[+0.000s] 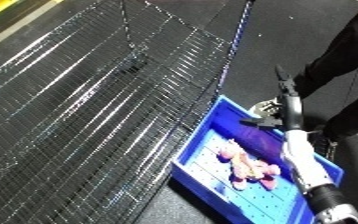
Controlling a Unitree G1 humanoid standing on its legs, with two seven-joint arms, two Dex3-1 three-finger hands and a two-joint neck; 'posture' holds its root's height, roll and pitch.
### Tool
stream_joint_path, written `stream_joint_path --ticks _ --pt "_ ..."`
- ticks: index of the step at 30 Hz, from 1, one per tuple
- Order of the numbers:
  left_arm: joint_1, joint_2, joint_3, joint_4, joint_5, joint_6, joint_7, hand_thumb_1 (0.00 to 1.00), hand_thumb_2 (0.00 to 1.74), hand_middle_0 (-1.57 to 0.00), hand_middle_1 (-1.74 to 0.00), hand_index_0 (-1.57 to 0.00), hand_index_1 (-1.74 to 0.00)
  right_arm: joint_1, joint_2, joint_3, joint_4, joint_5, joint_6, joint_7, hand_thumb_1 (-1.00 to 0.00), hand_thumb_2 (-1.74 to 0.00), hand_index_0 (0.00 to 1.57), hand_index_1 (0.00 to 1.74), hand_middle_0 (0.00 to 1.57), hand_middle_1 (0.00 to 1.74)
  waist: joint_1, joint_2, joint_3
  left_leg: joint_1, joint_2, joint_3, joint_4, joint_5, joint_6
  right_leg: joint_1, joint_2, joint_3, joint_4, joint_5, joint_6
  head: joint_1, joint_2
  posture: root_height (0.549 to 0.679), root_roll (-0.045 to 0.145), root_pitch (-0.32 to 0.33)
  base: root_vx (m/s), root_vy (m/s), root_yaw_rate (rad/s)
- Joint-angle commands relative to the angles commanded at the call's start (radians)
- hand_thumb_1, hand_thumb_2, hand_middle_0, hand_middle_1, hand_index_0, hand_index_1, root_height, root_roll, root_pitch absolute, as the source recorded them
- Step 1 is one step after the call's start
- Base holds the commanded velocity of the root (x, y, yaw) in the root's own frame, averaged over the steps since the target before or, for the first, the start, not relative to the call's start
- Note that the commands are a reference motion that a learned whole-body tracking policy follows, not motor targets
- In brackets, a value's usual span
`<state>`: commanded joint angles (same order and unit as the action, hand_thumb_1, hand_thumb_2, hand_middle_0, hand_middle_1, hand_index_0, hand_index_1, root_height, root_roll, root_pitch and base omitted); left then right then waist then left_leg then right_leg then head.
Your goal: Pick up the object and place it into the box
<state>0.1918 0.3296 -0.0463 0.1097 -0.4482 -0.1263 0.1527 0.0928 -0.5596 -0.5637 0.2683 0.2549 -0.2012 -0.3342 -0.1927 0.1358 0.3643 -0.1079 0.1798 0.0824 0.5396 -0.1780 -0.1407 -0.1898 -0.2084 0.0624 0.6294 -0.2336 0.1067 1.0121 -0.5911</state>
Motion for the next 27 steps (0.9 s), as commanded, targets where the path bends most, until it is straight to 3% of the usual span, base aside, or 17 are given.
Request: stream_joint_path --ticks 11,14,20,27 --pt "0.022 -0.005 0.027 -0.022 0.007 0.036 -0.005 1.00 1.74 -1.57 -1.74 -1.57 -1.74 -0.018 0.117 0.179 -0.206 0.066 0.014 0.140 0.00 0.00 0.00 0.00 0.00 0.00 0.071 -0.055 0.010 -0.018 0.007 -0.030 0.003 0.012 0.0018 0.007 0.0112 -0.016 0.004 -0.004 0.0018 -0.255 -0.027 0.650 0.067 -0.169 0.004 -0.023 0.095" --pt "0.014 -0.005 0.022 -0.022 0.017 0.044 -0.005 1.00 1.74 -1.57 -1.74 -1.57 -1.74 -0.033 0.143 0.229 -0.222 0.076 0.019 0.157 0.00 0.00 0.00 0.00 0.00 0.00 0.090 -0.069 0.009 -0.022 0.009 -0.039 -0.001 0.018 0.0015 0.010 0.0117 -0.022 0.003 -0.005 0.0029 -0.366 -0.021 0.650 0.063 -0.170 -0.003 -0.004 0.132" --pt "-0.012 -0.004 0.008 -0.016 0.040 0.047 0.002 1.00 1.74 -1.57 -1.74 -1.57 -1.74 -0.083 0.176 0.341 -0.225 0.077 0.025 0.172 0.00 0.00 0.00 0.00 0.00 0.00 0.129 -0.090 0.000 -0.020 0.009 -0.054 -0.018 0.030 0.0006 0.025 0.0105 -0.037 0.000 -0.011 0.0044 -0.590 -0.067 0.650 0.057 -0.172 0.002 0.001 0.112" --pt "-0.041 0.004 -0.008 -0.016 0.062 0.050 0.004 1.00 1.74 -1.57 -1.74 -1.57 -1.74 -0.120 0.191 0.459 -0.244 0.078 0.032 0.203 0.00 0.00 0.00 0.00 0.00 0.00 0.170 -0.112 0.002 -0.021 0.005 -0.073 -0.019 0.034 0.0027 0.039 0.0076 -0.054 0.007 -0.017 0.0020 -0.802 -0.087 0.649 0.053 -0.181 0.012 0.003 0.092"
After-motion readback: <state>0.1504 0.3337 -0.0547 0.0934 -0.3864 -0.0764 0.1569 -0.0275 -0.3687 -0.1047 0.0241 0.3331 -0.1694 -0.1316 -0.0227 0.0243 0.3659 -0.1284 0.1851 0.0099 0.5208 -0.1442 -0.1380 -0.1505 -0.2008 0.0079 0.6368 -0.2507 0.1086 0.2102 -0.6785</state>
